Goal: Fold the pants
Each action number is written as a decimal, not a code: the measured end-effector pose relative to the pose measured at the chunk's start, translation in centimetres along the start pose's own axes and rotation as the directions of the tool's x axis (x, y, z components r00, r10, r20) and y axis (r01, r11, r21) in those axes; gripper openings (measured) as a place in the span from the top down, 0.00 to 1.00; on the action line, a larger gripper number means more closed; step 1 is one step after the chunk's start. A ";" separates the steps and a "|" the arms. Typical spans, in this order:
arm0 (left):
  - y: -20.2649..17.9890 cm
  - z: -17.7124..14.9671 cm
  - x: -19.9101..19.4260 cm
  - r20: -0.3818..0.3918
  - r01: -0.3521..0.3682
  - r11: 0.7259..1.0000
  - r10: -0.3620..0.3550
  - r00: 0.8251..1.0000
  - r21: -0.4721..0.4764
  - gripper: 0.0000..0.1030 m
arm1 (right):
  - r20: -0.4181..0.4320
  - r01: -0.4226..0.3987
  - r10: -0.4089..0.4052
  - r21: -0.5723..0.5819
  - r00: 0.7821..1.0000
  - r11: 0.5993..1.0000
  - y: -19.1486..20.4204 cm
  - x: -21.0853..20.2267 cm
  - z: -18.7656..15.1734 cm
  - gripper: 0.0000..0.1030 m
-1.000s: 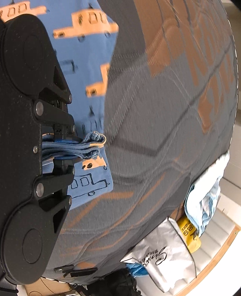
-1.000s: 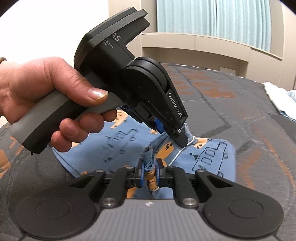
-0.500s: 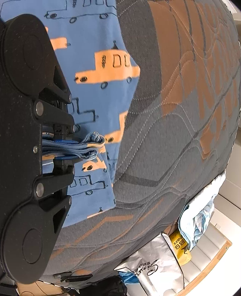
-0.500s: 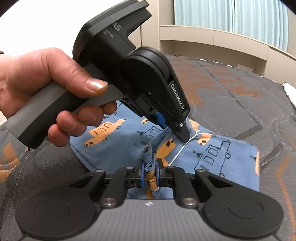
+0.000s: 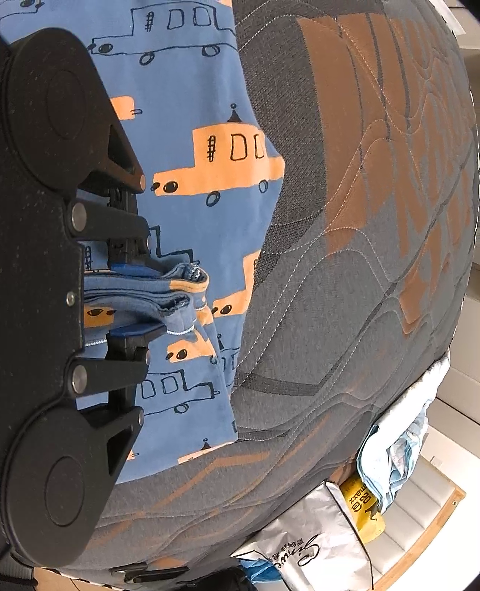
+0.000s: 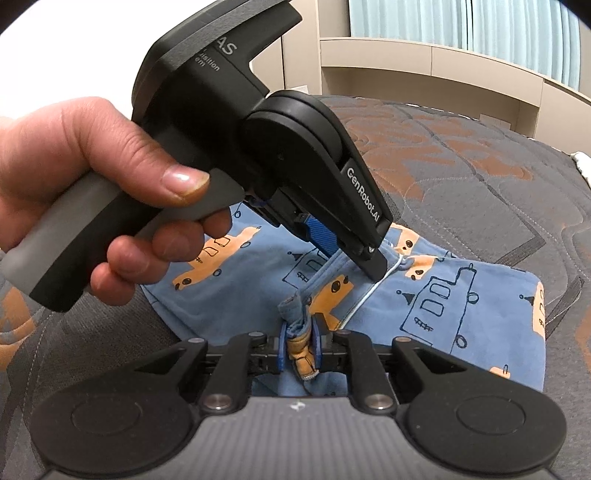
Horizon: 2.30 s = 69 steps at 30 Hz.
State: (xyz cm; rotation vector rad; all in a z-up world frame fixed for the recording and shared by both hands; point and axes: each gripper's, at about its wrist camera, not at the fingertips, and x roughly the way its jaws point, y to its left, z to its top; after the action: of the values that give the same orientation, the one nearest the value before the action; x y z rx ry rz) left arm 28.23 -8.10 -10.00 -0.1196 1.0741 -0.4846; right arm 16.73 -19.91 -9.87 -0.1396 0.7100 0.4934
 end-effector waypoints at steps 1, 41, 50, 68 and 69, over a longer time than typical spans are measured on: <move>0.1 0.0 -0.2 0.006 -0.002 1.000 0.002 1.000 -0.005 0.68 | 0.003 -0.005 0.005 0.005 1.000 1.000 0.0 -0.1 0.0 0.79; 0.1 -5.9 -6.9 0.097 -0.056 0.993 0.045 0.994 0.107 0.38 | 0.050 0.228 -0.232 0.067 0.971 0.971 -11.0 -5.9 -1.6 0.39; 10.9 -8.2 -15.3 0.158 -0.159 0.981 0.176 0.972 -0.109 0.35 | 0.073 0.078 -0.073 -0.075 0.995 0.994 -2.5 -3.0 2.9 0.37; 21.1 -13.9 -19.3 0.213 -0.083 0.921 0.175 0.961 -0.381 0.32 | 0.092 0.065 0.001 -0.713 0.996 0.698 20.0 6.3 2.6 0.40; 21.0 -14.0 -19.2 0.214 -0.079 0.924 0.169 0.962 -0.375 0.32 | 0.087 0.069 -0.010 -0.717 0.996 0.693 20.2 6.7 2.6 0.40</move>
State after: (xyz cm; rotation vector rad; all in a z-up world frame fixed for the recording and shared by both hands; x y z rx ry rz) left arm 15.49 20.87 -7.90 -0.4257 0.9132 -0.1446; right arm 12.97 1.11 -11.49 -0.8812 0.3971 0.7168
